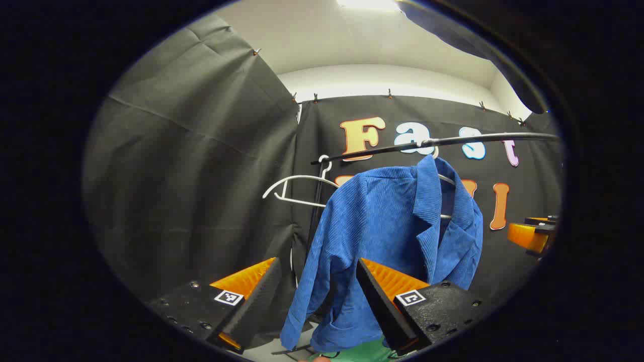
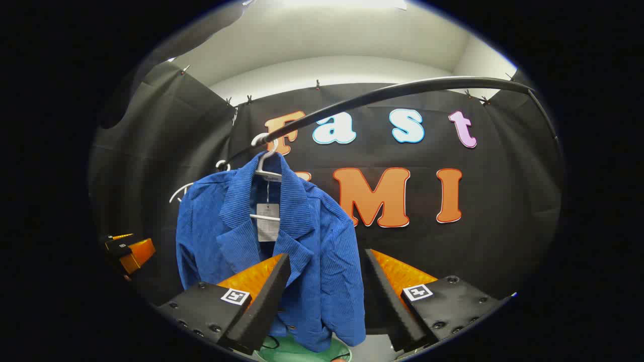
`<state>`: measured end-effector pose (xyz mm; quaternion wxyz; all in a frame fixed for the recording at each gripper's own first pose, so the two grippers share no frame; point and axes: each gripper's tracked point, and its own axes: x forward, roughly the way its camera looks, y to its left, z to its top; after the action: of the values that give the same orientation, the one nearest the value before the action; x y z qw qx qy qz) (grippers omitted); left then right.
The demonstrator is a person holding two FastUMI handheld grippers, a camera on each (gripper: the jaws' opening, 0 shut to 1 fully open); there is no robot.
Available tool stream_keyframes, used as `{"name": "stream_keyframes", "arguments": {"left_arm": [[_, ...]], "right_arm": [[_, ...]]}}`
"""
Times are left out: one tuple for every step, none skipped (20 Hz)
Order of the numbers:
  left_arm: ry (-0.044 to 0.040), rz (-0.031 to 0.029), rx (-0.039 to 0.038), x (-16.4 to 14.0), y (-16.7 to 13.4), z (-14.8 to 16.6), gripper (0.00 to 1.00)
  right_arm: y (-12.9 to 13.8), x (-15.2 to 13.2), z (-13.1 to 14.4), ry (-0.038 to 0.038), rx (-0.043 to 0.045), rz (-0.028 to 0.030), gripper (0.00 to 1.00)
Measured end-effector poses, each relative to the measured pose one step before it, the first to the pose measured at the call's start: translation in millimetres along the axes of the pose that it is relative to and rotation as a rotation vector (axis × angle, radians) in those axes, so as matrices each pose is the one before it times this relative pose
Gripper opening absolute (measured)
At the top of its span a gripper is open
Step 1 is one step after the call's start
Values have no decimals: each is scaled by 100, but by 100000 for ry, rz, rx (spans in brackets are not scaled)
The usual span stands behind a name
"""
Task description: Grasp the clothes on the hanger with both hands and then place them into the laundry hamper below.
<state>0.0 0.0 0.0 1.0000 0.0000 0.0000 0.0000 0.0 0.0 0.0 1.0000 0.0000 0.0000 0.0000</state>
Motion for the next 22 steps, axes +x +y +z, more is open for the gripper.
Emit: {"name": "stream_keyframes", "arguments": {"left_arm": [[-603,60,330,24,-33,273,95],[-615,431,797,-152,11,308,92],[-329,581,976,-84,-32,183,92],[-146,267,599,8,-152,11,95],[-14,279,228,-54,-257,-16,92],[-49,261,-90,-19,-166,-64,95],[-345,179,-508,-110,-307,-68,95],[154,-34,-549,80,-366,-127,95],[165,-192,-441,42,-278,-128,92],[-34,-171,-181,90,-335,67,95],[-165,50,2,97,-282,134,92],[6,-179,-71,159,-274,54,92],[-50,-670,-16,99,-401,17,92],[-193,-428,427,10,-376,-14,92],[-206,27,868,-10,-210,6,92],[-214,286,891,141,-111,51,95],[-48,438,506,63,-106,67,95],[-135,150,51,-36,-225,-22,92],[-88,-68,-261,11,-171,54,92],[72,-46,-112,27,-66,-38,92],[134,564,185,12,79,-15,92],[323,604,269,28,176,-72,92]], "right_arm": [[101,3,140,-410,323,705,89],[70,73,127,-503,253,708,89],[-11,111,52,-282,237,506,89],[-49,180,-22,69,235,784,89],[-62,215,-100,63,116,759,89],[-174,216,-28,-10,46,535,89],[-240,152,-104,-246,191,590,89],[-302,115,-51,-189,530,-110,95],[-296,204,-45,-357,626,52,95],[-312,61,68,-581,207,-279,95],[-410,233,37,-364,-323,-490,95],[-232,207,-138,94,-247,-58,95],[-133,175,-245,543,462,316,95],[-3,154,-242,633,1129,793,89],[-23,265,-296,520,1325,652,91],[-60,163,-243,355,1094,412,92],[-170,242,-272,351,973,223,94],[-87,214,-266,418,885,257,96],[-114,249,-323,485,863,356,98],[-76,245,-152,374,893,161,100],[-9,288,-235,531,735,439,89],[42,136,-239,690,448,555,89]]}}
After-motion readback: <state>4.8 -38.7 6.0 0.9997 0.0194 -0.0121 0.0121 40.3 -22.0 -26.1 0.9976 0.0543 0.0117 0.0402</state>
